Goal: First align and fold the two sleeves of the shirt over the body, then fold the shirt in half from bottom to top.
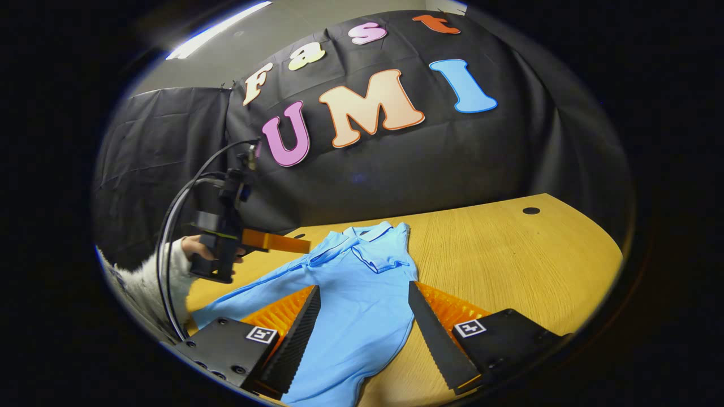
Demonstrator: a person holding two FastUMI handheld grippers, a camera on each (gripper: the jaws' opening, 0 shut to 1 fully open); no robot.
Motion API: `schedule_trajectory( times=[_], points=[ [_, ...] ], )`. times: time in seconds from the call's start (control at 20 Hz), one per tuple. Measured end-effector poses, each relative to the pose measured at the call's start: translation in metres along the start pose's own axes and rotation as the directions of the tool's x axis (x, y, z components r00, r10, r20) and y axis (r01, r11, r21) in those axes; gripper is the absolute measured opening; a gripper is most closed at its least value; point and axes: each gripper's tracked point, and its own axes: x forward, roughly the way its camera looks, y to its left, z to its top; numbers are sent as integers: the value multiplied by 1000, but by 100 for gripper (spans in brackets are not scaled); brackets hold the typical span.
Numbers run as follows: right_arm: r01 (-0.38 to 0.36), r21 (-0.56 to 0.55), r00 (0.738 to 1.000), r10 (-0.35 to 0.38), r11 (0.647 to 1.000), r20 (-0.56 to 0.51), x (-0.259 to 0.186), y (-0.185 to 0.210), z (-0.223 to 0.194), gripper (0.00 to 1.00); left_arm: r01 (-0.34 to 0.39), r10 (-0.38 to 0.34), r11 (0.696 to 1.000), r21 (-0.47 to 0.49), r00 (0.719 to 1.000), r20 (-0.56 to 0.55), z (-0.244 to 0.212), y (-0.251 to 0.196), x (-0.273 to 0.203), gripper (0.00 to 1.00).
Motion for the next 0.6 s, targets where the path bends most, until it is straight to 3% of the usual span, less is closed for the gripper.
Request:
schedule_trajectory(
  times=[0.3,0.6],
  points=[
    [-6,-72,999,2,997,-47,-24,20,-22,97,-60,60,998,-29,998,-5,-76,2,-91,96],
    [15,-160,993,-34,987,-116,-61,37,-60,97,-121,118,990,-71,992,-43,-154,5,-149,96]
  ],
)
